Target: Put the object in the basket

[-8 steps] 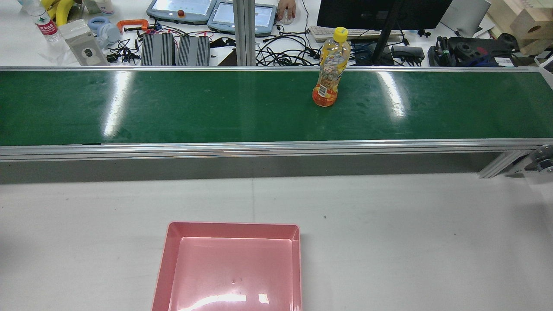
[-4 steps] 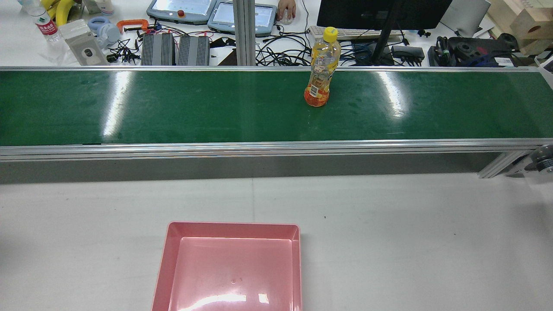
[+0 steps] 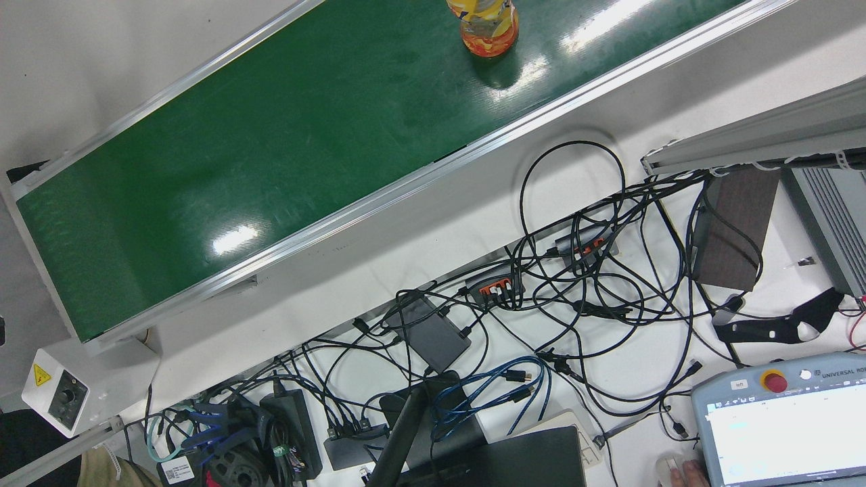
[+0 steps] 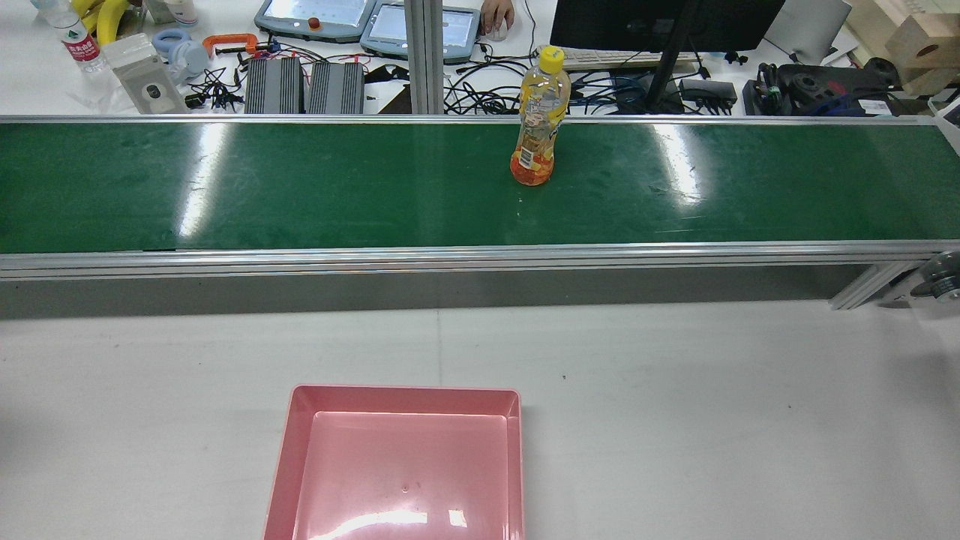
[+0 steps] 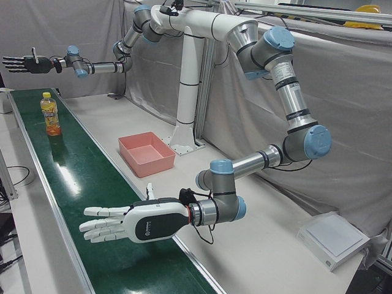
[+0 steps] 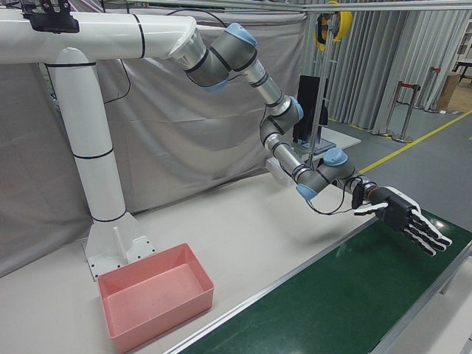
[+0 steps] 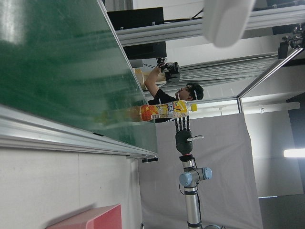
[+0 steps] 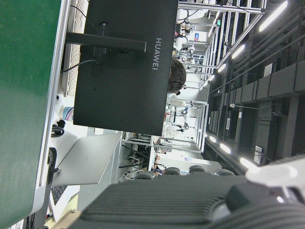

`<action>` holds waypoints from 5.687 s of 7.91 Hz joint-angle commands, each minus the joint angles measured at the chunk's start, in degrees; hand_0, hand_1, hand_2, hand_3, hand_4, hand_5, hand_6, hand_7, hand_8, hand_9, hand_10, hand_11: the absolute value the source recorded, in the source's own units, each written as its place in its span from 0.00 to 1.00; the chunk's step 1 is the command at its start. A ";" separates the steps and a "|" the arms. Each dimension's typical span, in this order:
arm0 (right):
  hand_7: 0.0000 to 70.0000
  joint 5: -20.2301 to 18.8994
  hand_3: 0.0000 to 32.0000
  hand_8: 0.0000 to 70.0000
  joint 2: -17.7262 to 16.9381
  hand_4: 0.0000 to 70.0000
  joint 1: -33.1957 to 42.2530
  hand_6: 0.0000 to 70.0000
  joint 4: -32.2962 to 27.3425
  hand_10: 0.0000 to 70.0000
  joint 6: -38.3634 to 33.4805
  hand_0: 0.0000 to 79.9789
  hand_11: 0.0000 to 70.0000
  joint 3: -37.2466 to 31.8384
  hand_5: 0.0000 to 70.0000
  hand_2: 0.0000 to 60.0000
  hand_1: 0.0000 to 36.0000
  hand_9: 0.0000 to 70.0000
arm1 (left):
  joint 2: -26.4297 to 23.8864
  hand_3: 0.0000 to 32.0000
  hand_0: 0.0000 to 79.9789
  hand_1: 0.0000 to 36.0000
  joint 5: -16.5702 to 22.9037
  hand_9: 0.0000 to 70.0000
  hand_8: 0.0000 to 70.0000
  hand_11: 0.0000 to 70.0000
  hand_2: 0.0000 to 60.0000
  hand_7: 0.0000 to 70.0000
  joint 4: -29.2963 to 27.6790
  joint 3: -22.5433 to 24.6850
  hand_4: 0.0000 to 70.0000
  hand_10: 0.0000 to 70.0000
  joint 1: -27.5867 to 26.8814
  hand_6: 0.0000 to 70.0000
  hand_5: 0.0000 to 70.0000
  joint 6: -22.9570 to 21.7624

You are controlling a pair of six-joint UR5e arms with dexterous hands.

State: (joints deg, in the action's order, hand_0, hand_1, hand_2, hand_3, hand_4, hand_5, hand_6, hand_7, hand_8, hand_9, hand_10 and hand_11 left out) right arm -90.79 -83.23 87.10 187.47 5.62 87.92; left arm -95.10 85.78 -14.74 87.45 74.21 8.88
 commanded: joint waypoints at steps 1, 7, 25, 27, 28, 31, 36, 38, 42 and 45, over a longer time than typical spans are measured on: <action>0.00 0.00 0.00 0.00 0.00 0.00 0.00 0.00 0.00 0.00 0.00 0.00 0.00 0.06 0.00 0.00 0.00 0.00 | 0.00 0.00 1.00 0.22 0.00 0.00 0.01 0.08 0.00 0.00 -0.02 0.00 0.14 0.03 -0.03 0.00 0.11 0.00; 0.00 0.00 0.00 0.00 0.00 0.00 0.00 0.00 0.00 0.00 0.00 0.00 0.00 -0.02 0.00 0.00 0.00 0.00 | -0.09 0.00 1.00 0.22 0.00 0.00 0.01 0.07 0.00 0.00 -0.02 0.18 0.14 0.03 0.06 0.00 0.11 0.00; 0.00 0.00 0.00 0.00 0.00 0.00 0.00 0.00 0.00 0.00 0.00 0.00 0.00 0.06 0.00 0.00 0.00 0.00 | -3.94 0.00 0.94 0.14 0.09 0.00 0.00 0.07 0.00 0.00 -0.11 0.70 0.14 0.03 -0.65 0.00 0.12 0.09; 0.00 0.00 0.00 0.00 0.00 0.00 0.00 0.00 0.00 0.00 0.00 0.00 0.00 0.06 0.00 0.00 0.00 0.00 | -6.50 0.00 0.94 0.14 -0.09 0.00 0.00 0.08 0.00 0.00 4.34 1.75 0.14 0.03 -3.35 0.00 0.12 3.31; 0.00 0.00 0.00 0.00 0.00 0.00 0.00 0.00 0.00 0.00 0.00 0.00 0.00 0.06 0.00 0.00 0.00 0.00 | -6.77 0.00 0.81 0.12 0.08 0.00 0.00 0.07 0.00 0.00 12.46 7.85 0.11 0.03 -2.41 0.00 0.11 8.99; 0.00 0.00 0.00 0.00 0.00 0.00 0.00 0.00 0.00 0.00 0.00 0.00 0.00 0.06 0.00 0.00 0.00 0.00 | -9.73 0.00 0.80 0.14 0.35 0.00 0.00 0.06 0.00 0.00 19.38 13.89 0.11 0.02 -1.87 0.00 0.13 9.14; 0.00 0.00 0.00 0.00 0.00 0.00 0.00 0.00 0.00 0.00 0.00 0.00 0.00 0.06 0.00 0.00 0.00 0.00 | -18.01 0.00 0.73 0.09 0.00 0.00 0.00 0.08 0.00 0.00 23.18 11.44 0.08 0.04 -9.41 0.00 0.10 9.58; 0.00 0.00 0.00 0.00 0.00 0.00 0.00 0.00 0.00 0.00 0.00 0.00 0.00 0.06 0.00 0.00 0.00 0.00 | -18.72 0.00 0.69 0.06 -0.09 0.00 0.00 0.10 0.00 0.00 22.83 9.24 0.08 0.06 -11.27 0.00 0.07 9.93; 0.00 0.09 0.00 0.00 0.00 0.00 0.00 0.00 0.00 0.00 0.00 0.00 0.00 0.06 0.00 0.00 0.00 0.00 | -20.12 0.00 0.67 0.03 -0.26 0.00 0.01 0.13 0.00 0.00 20.02 5.54 0.07 0.07 -11.63 0.00 0.06 13.87; 0.00 0.00 0.00 0.00 0.00 0.00 0.00 0.00 0.00 0.00 0.00 0.00 0.00 0.06 0.00 0.00 0.00 0.00 | -22.15 0.00 0.68 0.04 -3.68 0.00 0.01 0.13 0.00 0.00 20.28 5.36 0.07 0.07 -17.77 0.00 0.05 14.06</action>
State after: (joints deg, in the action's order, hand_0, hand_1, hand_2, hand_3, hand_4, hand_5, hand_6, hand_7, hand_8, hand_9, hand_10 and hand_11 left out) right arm -90.77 -83.23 87.10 187.47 5.62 87.98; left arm -116.08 84.70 5.28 92.95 59.95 22.72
